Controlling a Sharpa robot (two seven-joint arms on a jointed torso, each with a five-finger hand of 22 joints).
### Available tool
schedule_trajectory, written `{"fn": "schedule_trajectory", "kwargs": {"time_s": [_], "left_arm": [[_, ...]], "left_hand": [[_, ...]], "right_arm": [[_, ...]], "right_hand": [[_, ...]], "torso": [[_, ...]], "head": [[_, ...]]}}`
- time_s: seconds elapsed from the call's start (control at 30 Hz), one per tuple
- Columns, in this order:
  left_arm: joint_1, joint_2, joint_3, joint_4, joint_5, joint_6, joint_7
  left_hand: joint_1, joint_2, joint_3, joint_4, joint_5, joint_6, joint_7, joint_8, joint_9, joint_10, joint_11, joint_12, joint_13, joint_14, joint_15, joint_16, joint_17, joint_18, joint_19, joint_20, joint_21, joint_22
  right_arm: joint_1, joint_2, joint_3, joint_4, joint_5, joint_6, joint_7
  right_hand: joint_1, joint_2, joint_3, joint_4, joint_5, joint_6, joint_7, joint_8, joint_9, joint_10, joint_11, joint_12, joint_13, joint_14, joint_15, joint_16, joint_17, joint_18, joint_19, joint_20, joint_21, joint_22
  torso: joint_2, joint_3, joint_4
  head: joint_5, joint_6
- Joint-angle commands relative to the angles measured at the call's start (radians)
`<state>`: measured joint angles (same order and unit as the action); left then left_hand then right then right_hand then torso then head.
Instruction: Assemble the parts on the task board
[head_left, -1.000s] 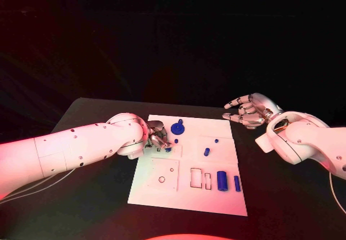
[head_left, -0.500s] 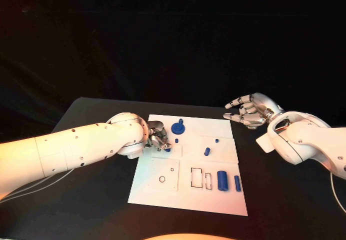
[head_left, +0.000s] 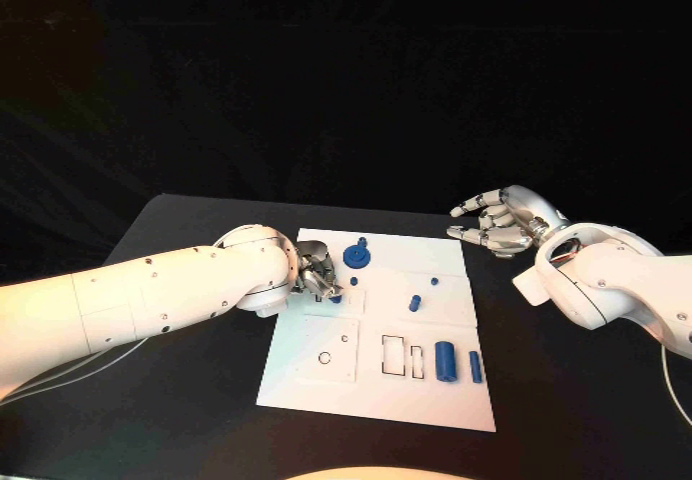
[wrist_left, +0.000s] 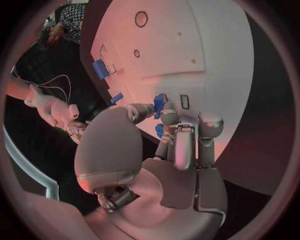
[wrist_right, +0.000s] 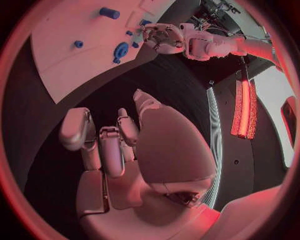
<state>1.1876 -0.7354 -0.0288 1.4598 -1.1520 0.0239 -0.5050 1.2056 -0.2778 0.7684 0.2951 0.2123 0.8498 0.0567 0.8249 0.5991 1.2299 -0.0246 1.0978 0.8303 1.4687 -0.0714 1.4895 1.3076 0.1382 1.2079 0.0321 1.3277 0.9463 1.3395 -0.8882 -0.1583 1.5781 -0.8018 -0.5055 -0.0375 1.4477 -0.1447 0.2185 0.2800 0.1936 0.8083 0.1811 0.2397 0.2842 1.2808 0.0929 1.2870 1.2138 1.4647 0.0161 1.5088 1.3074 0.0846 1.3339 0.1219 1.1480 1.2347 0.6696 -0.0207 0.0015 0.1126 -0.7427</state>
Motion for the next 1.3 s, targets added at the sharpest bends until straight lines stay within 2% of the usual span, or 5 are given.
{"fn": "schedule_trajectory", "kwargs": {"time_s": [0.03, 0.33, 0.53, 0.83, 1.3], "left_arm": [[0.000, 0.001, 0.000, 0.004, 0.003, -0.033, 0.003], [-0.001, -0.001, 0.000, 0.000, 0.018, -0.041, 0.001], [-0.001, 0.000, 0.000, 0.000, 0.017, -0.016, -0.005], [-0.001, 0.003, 0.000, -0.001, 0.009, 0.028, -0.025], [-0.002, 0.011, 0.000, -0.011, -0.010, 0.006, -0.042]], "left_hand": [[0.003, 0.004, 0.211, -0.214, 0.004, 0.009, -0.004, 0.001, 0.148, 0.008, 0.003, 0.004, 0.002, 0.062, -0.007, 0.007, 0.116, -0.019, 0.008, 0.001, 0.007, 0.003], [-0.002, 0.000, 0.211, -0.220, 0.024, 0.015, -0.006, 0.001, 0.151, 0.015, 0.001, 0.009, 0.010, 0.064, -0.009, 0.008, 0.119, -0.020, 0.012, 0.000, 0.012, 0.010], [-0.003, 0.000, 0.212, -0.221, 0.027, 0.015, -0.006, 0.001, 0.151, 0.015, 0.001, 0.008, 0.009, 0.064, -0.010, 0.008, 0.118, -0.020, 0.013, 0.000, 0.013, 0.011], [-0.004, -0.001, 0.212, -0.221, 0.029, 0.016, -0.006, 0.001, 0.151, 0.013, 0.001, 0.005, 0.005, 0.063, -0.010, 0.008, 0.118, -0.021, 0.013, -0.001, 0.013, 0.012], [-0.005, -0.001, 0.212, -0.223, 0.036, 0.017, -0.006, 0.000, 0.152, 0.015, 0.000, 0.006, 0.007, 0.064, -0.010, 0.008, 0.119, -0.021, 0.014, -0.001, 0.014, 0.014]], "right_arm": [[-0.001, 0.000, 0.000, 0.001, -0.002, 0.005, 0.018], [-0.001, 0.001, 0.000, 0.001, -0.002, 0.006, 0.017], [-0.001, 0.002, 0.000, 0.000, -0.002, 0.009, 0.016], [-0.002, 0.005, 0.000, -0.004, -0.004, 0.012, 0.016], [-0.002, 0.006, 0.000, -0.004, -0.005, 0.013, 0.017]], "right_hand": [[-0.004, 0.006, 0.003, 0.001, 0.003, 0.004, -0.001, 0.006, 0.002, 0.001, 0.000, -0.001, 0.001, 0.064, 0.001, -0.002, 0.109, 0.016, 0.000, 0.000, 0.000, 0.001], [-0.004, 0.007, 0.003, 0.001, 0.003, 0.005, -0.001, 0.006, 0.002, 0.003, 0.000, 0.000, 0.002, 0.065, 0.001, -0.002, 0.110, 0.016, 0.001, -0.001, 0.002, 0.002], [-0.004, 0.007, 0.003, 0.001, 0.003, 0.005, -0.001, 0.006, 0.002, 0.003, 0.000, 0.000, 0.002, 0.065, 0.001, -0.002, 0.110, 0.016, 0.001, -0.001, 0.002, 0.002], [-0.004, 0.007, 0.003, 0.001, 0.003, 0.005, -0.001, 0.006, 0.002, 0.003, 0.000, 0.000, 0.002, 0.065, 0.001, -0.002, 0.110, 0.016, 0.001, -0.001, 0.002, 0.002], [-0.004, 0.007, 0.003, 0.001, 0.003, 0.005, -0.001, 0.006, 0.002, 0.003, 0.000, 0.000, 0.002, 0.065, 0.001, -0.002, 0.110, 0.016, 0.001, -0.001, 0.002, 0.002]], "torso": [[0.000, 0.0003, -0.0004], [0.000, 0.0012, 0.0003], [0.000, 0.0003, -0.0003], [0.000, 0.0010, 0.0001], [0.000, 0.0002, 0.0000]], "head": [[0.001, 0.000], [0.001, 0.000], [0.000, 0.000], [0.000, -0.002], [0.001, -0.005]]}}
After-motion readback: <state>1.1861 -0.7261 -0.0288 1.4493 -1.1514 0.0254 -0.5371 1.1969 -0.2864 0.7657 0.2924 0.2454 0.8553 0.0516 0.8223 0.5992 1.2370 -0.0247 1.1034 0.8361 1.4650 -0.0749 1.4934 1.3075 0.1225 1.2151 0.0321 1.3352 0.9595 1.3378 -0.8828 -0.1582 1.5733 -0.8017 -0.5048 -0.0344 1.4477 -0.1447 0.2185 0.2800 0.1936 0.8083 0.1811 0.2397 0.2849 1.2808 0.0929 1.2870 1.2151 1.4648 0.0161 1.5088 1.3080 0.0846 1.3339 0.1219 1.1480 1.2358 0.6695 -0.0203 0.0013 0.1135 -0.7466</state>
